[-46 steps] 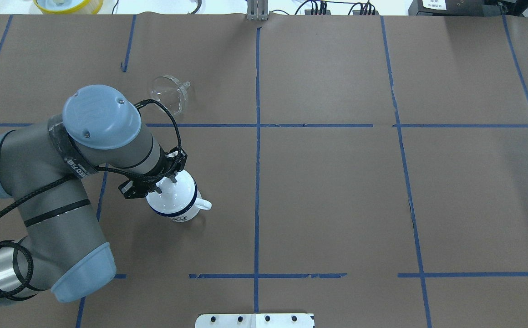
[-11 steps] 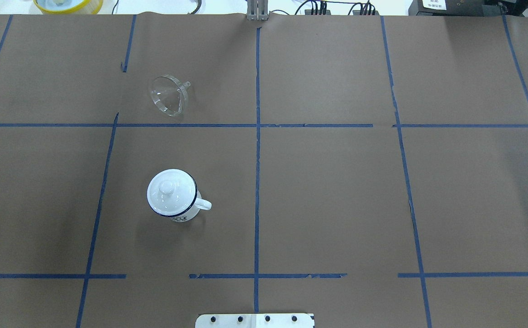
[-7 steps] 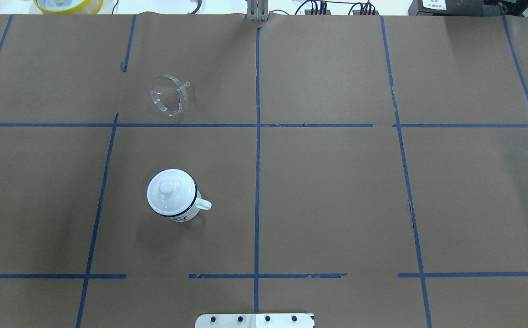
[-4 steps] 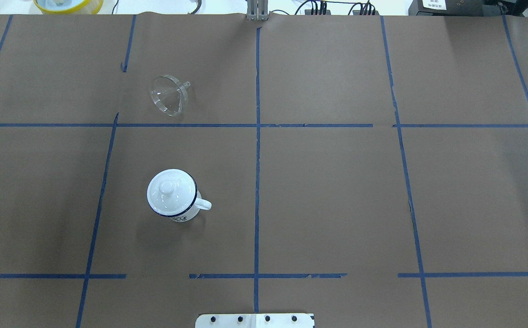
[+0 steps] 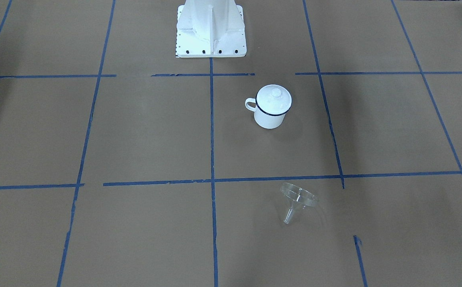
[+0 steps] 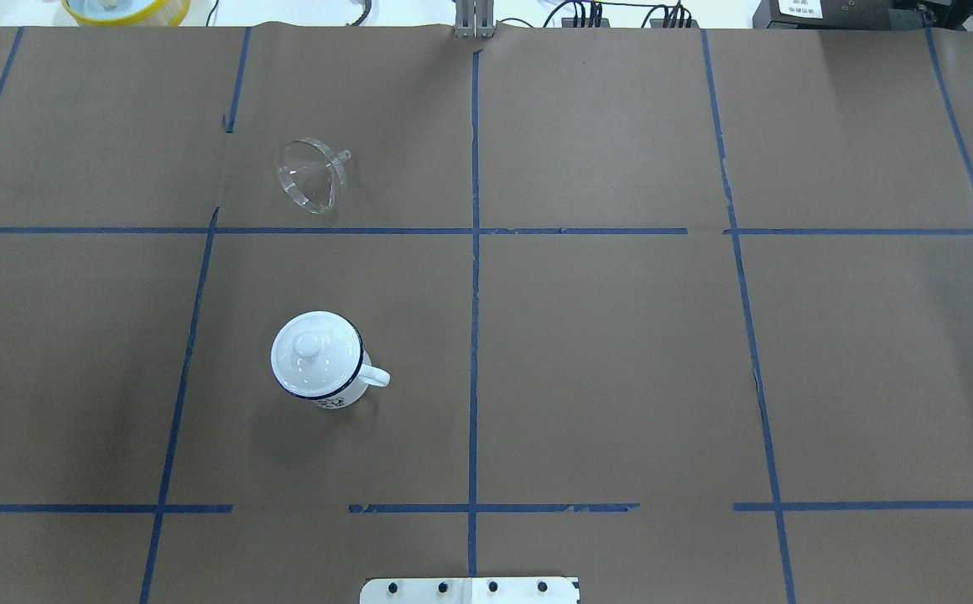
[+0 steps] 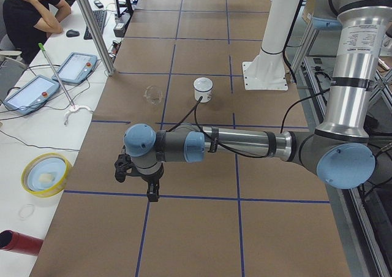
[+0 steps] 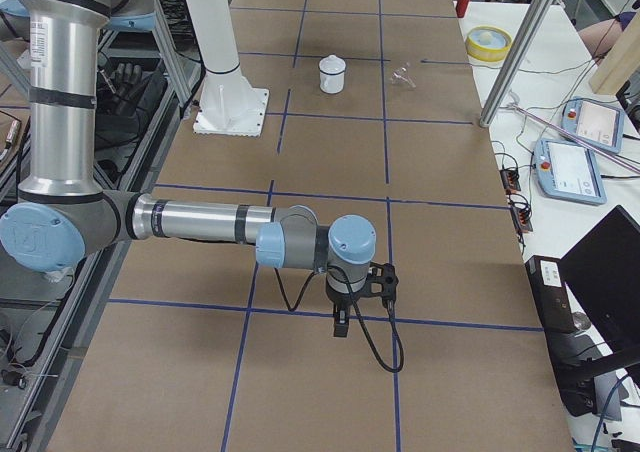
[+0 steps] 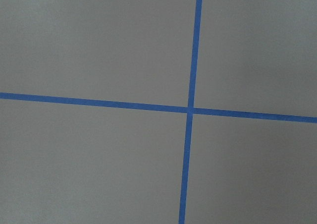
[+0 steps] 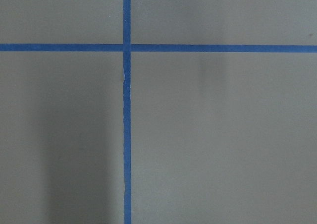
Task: Remove funnel from cup
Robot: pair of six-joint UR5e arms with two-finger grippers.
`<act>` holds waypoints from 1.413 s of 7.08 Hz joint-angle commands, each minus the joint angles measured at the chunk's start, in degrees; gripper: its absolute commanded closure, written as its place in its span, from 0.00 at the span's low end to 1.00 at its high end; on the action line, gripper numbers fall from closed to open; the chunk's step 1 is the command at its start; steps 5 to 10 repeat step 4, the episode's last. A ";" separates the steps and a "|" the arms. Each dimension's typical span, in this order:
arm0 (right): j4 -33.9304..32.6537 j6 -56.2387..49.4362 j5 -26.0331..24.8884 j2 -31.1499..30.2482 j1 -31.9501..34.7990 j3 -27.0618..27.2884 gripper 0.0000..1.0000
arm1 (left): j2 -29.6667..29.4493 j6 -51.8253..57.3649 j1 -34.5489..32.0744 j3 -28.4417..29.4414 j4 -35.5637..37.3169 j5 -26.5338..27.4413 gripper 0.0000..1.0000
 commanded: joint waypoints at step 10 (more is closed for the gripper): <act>0.00 0.00 0.00 0.00 0.00 0.01 0.00 | 2.06 -0.08 -0.09 0.07 -8.08 -0.31 0.00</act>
